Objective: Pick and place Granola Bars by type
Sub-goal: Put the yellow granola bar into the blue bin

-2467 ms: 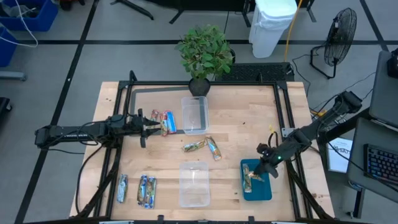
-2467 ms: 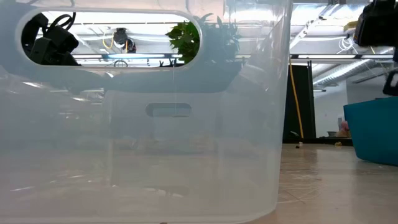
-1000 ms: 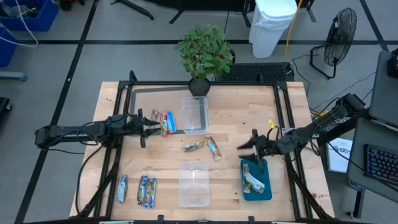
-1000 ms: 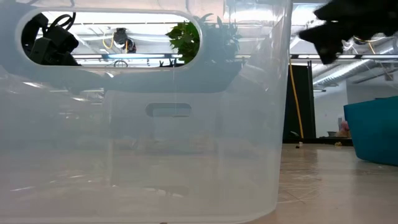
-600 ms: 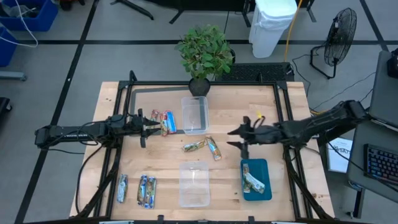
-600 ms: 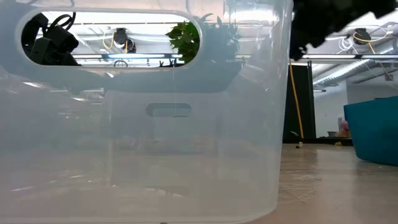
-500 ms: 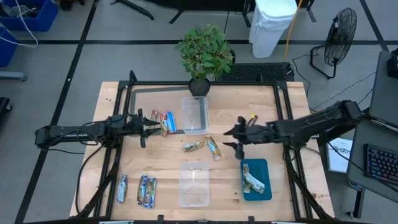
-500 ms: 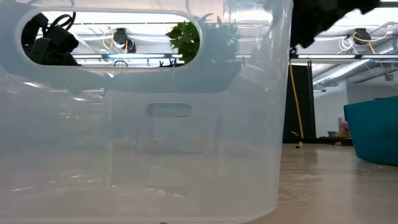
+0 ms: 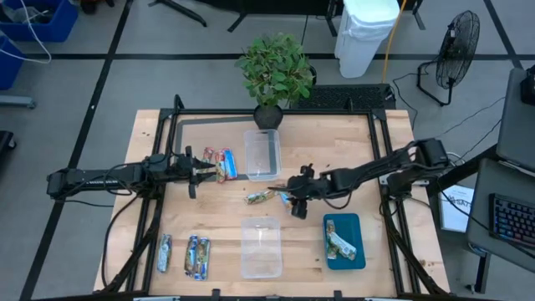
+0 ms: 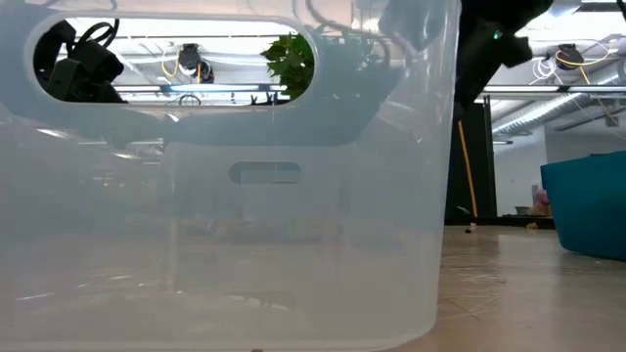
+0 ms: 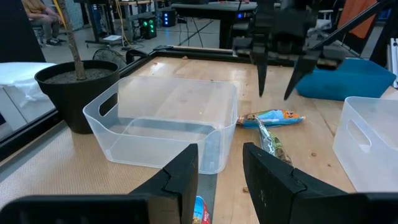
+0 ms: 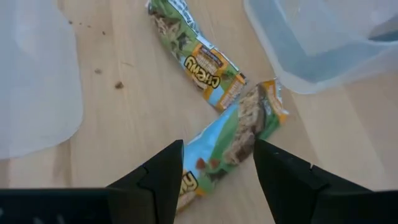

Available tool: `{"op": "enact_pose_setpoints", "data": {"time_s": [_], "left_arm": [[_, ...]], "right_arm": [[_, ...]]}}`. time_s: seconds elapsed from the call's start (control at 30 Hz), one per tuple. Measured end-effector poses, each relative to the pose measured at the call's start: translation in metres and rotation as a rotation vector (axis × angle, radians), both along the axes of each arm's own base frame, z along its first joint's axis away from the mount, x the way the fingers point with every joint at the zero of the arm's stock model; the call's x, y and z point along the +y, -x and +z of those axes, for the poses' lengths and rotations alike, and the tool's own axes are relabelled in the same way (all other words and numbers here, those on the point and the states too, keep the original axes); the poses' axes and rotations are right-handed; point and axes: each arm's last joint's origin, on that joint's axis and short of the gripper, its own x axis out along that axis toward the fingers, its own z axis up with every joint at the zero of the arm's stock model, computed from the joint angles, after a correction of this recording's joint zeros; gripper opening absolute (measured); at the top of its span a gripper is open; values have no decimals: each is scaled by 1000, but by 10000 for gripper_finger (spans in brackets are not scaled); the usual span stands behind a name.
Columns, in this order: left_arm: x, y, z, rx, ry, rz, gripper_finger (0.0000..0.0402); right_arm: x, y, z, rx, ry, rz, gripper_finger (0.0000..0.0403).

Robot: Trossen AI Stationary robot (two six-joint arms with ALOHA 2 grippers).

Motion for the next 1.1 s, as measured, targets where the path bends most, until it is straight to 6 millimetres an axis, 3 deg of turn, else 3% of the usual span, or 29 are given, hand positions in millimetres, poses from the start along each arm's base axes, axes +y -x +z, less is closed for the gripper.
{"op": "enact_pose_setpoints", "data": {"time_s": [0.47, 0.73, 0.9, 1.1], "left_arm": [[0, 0, 0, 0, 0, 0, 131], [0, 0, 0, 2, 0, 0, 131], [0, 0, 0, 1, 0, 0, 131], [0, 0, 0, 1, 0, 0, 131]], "right_arm": [[-7, -10, -26, 25, -33, -70, 187], [-4, -13, -29, 19, -85, -53, 177], [-5, -12, -30, 28, -81, -52, 147], [-5, -12, -30, 35, -62, -27, 68]]}}
